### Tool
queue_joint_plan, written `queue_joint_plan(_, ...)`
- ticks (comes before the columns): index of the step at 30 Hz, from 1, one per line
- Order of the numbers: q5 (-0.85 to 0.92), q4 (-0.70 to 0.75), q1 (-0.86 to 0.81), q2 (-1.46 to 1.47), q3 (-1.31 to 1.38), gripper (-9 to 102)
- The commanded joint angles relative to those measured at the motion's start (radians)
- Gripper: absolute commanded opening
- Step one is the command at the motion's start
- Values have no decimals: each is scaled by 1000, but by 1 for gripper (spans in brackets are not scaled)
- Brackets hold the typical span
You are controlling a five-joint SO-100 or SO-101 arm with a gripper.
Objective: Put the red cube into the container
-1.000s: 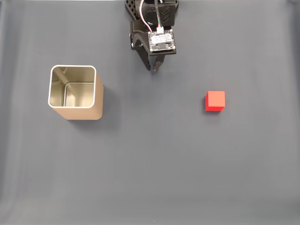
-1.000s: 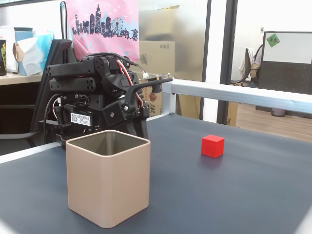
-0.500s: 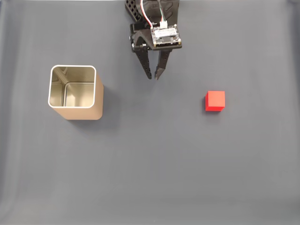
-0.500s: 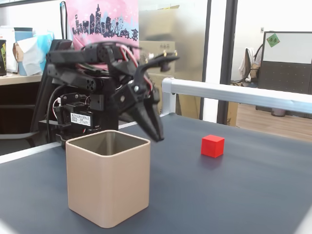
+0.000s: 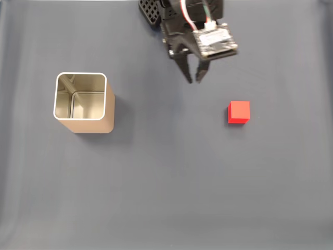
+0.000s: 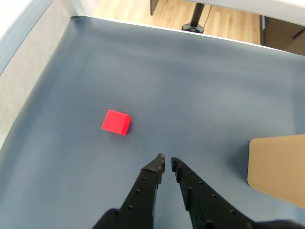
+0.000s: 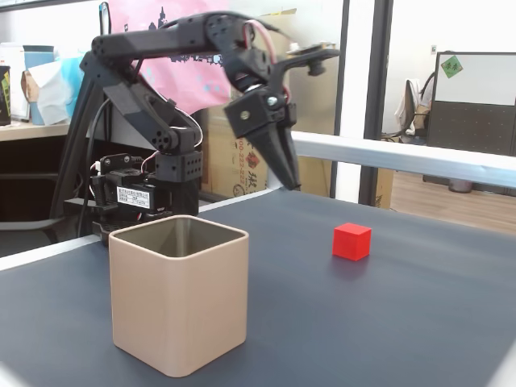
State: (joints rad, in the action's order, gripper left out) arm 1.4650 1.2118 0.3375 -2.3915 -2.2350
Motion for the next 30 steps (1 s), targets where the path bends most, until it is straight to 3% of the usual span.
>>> queue_joint_plan(1,-69,32,61,49,97,2)
queue_joint_plan(7,-221,28,149,158,176,16)
queue_joint_plan(15,-285,-64,169,299,219,30)
queue_joint_plan(30,-345,-302,169,543,242,38)
